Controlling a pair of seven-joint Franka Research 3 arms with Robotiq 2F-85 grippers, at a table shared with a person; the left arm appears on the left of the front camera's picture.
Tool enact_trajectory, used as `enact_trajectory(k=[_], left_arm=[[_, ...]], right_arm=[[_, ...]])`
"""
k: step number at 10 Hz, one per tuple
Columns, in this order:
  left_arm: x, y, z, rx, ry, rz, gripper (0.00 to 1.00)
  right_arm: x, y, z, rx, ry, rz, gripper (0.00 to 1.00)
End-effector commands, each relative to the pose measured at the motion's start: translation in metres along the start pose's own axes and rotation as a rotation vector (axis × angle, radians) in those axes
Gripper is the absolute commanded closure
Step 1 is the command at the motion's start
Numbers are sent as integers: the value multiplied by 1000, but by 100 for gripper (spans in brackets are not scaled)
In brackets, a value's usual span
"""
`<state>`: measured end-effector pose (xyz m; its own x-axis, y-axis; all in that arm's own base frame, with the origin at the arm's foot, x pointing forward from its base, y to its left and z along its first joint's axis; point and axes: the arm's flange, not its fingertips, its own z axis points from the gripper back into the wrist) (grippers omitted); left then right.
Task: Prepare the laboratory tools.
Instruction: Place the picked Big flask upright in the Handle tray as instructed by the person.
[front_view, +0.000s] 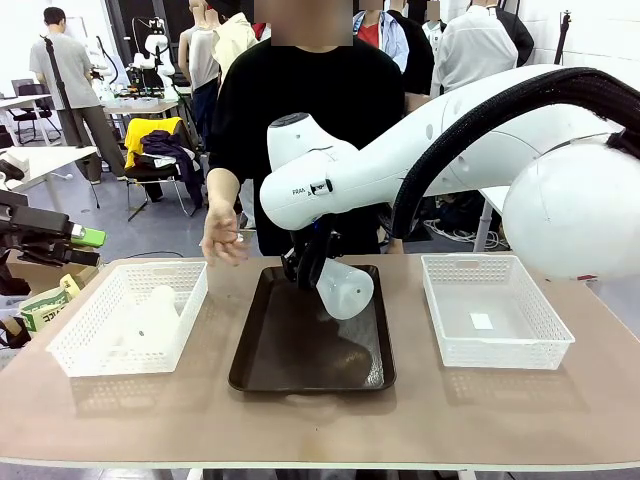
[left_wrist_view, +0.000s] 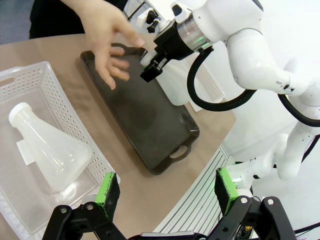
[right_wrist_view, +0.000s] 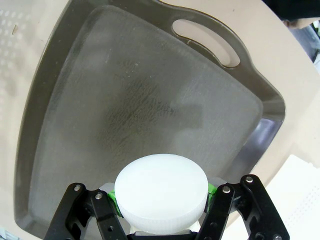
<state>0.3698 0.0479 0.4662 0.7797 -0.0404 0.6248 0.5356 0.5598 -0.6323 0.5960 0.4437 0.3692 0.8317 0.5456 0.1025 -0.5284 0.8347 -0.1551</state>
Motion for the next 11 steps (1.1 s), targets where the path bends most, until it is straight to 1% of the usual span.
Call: enact_trajectory(k=[1,11], left_arm=[[-1,3,-1,-17,-25,-19,0],[-1,3,-1,-17,-25,-19,0]], right_arm=[[0,1,1,1,-5,3,100],[0,1,1,1,-5,3,100]])
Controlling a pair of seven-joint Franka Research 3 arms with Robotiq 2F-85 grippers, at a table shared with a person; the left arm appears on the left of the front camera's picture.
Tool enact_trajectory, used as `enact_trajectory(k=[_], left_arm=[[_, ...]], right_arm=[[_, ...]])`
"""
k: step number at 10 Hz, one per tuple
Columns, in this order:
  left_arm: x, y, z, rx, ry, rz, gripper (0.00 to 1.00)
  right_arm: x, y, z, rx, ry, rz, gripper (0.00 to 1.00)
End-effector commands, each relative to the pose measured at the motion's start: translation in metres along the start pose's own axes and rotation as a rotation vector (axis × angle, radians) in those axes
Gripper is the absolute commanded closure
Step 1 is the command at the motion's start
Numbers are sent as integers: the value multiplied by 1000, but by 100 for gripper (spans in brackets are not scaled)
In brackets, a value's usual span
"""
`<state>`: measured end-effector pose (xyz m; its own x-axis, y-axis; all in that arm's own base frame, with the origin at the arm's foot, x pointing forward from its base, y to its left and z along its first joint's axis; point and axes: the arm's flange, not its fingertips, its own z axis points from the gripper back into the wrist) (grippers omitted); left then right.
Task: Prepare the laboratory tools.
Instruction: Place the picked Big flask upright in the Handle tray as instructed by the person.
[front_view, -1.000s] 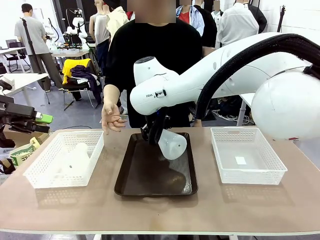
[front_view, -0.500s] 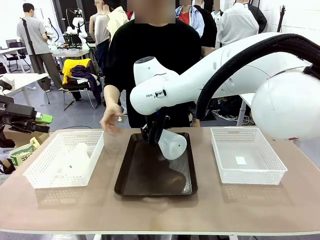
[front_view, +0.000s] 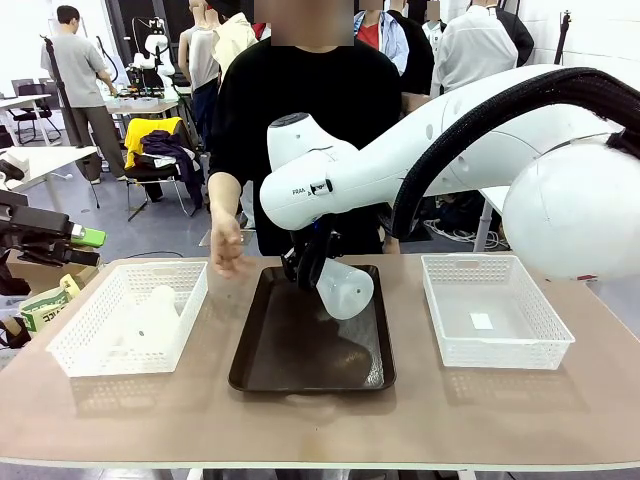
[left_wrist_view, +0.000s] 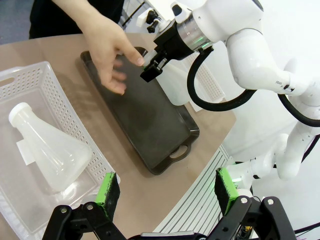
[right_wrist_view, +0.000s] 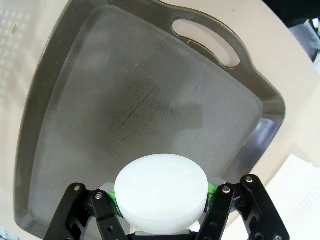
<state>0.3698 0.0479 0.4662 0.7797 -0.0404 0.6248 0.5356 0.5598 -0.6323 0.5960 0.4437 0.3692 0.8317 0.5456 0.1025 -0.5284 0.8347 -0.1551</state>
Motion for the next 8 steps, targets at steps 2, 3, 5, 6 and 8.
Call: enact_trajectory(k=[2,3,5,6,8], left_arm=[[-1,3,-1,-17,-25,-19,0],[-1,3,-1,-17,-25,-19,0],[-1,3,-1,-17,-25,-19,0],[-1,3,-1,-17,-25,-19,0],[-1,3,-1,-17,-25,-19,0]], right_arm=[[0,1,1,1,-5,3,100],[0,1,1,1,-5,3,100],[0,1,1,1,-5,3,100],[0,0,0,0,0,0,100],[-13,-7,15,76,-110,95,100]])
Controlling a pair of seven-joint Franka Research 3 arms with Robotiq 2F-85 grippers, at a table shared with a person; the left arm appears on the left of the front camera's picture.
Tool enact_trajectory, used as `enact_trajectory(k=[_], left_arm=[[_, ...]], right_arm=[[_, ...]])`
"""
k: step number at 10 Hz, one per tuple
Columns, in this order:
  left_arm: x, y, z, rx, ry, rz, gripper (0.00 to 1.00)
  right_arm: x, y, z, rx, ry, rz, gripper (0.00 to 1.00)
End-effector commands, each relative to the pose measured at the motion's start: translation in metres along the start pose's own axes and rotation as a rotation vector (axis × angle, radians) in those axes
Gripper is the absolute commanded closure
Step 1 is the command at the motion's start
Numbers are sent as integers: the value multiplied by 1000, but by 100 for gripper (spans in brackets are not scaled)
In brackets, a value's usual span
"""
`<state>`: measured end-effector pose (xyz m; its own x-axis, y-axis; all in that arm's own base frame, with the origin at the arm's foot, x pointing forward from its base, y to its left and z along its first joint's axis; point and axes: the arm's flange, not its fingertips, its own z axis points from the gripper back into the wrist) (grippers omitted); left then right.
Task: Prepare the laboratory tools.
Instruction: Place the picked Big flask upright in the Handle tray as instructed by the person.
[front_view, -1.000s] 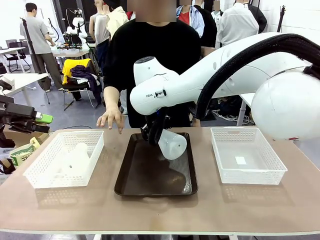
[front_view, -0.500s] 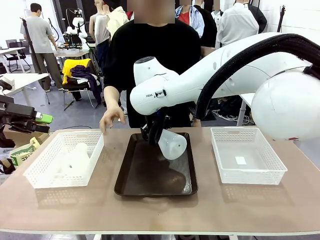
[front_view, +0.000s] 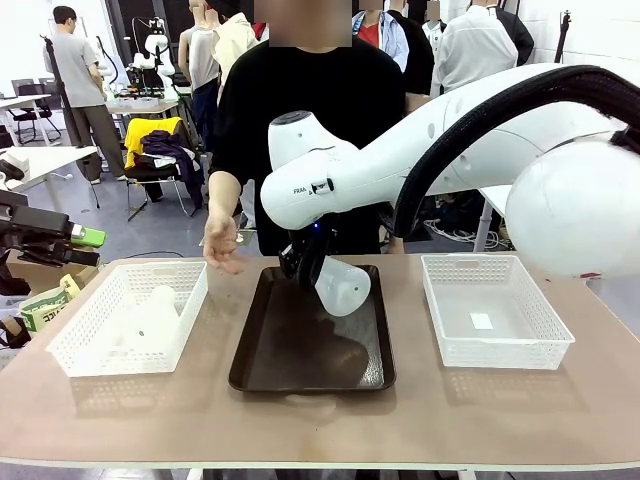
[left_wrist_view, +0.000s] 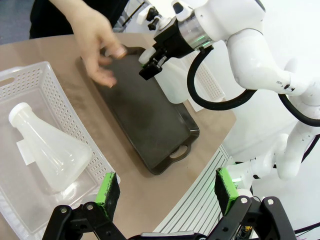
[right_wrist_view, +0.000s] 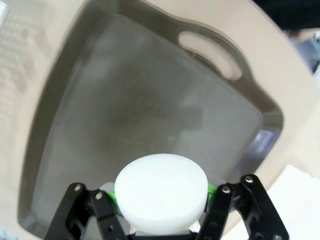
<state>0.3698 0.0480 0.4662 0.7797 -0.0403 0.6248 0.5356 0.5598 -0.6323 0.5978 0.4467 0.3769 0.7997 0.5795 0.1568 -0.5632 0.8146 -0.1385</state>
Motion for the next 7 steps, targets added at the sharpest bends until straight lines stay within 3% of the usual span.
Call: enact_trajectory(k=[1,3,7], left_arm=[[-1,3,-1,-17,-25,-19,0],[-1,3,-1,-17,-25,-19,0],[-1,3,-1,-17,-25,-19,0]], right_arm=[[-25,-14,18,117,-112,102,100],[-36,-26,28,192,-195,120,100],[-52,-44,21,365,-530,297,100]])
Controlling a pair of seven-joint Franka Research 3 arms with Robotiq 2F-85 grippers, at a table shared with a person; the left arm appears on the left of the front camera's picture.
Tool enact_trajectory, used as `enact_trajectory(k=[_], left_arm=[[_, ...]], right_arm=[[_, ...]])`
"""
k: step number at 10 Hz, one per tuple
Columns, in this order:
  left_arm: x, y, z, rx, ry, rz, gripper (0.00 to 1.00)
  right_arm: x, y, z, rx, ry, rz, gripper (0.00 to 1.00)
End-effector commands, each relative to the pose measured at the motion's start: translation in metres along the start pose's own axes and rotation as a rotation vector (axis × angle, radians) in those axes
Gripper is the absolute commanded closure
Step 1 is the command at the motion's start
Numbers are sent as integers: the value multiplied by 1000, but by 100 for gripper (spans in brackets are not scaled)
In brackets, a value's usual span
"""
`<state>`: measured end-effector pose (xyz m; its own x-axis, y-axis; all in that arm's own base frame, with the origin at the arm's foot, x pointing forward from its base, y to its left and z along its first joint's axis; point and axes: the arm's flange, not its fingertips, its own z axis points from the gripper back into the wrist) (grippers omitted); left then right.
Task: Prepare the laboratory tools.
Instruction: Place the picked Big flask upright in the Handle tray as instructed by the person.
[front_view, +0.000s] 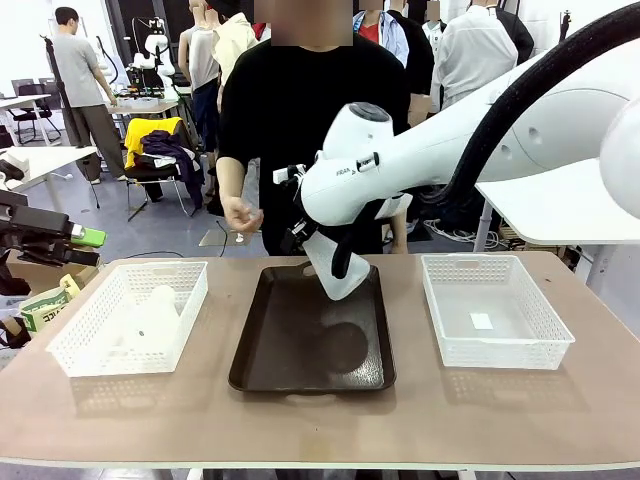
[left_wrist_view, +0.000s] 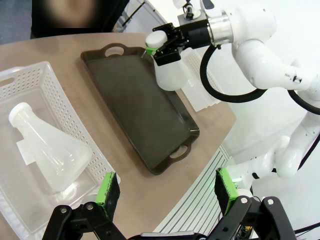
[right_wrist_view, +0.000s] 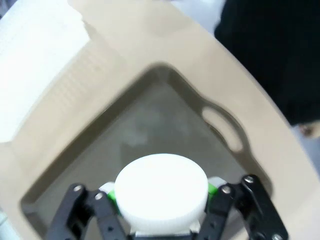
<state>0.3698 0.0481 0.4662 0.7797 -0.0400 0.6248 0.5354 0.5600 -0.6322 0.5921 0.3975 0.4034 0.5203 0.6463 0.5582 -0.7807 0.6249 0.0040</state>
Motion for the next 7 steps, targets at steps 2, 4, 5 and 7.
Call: enact_trajectory(k=[2,4,5,7], left_arm=[[-1,3,-1,-18,-25,-19,0],[-1,3,-1,-18,-25,-19,0],[-1,3,-1,-18,-25,-19,0],[-1,3,-1,-18,-25,-19,0]], right_arm=[[-25,2,6,172,-261,194,100],[-26,0,7,197,-394,265,100],[-27,-2,4,199,-412,260,100],[3,9,7,138,-378,251,100]])
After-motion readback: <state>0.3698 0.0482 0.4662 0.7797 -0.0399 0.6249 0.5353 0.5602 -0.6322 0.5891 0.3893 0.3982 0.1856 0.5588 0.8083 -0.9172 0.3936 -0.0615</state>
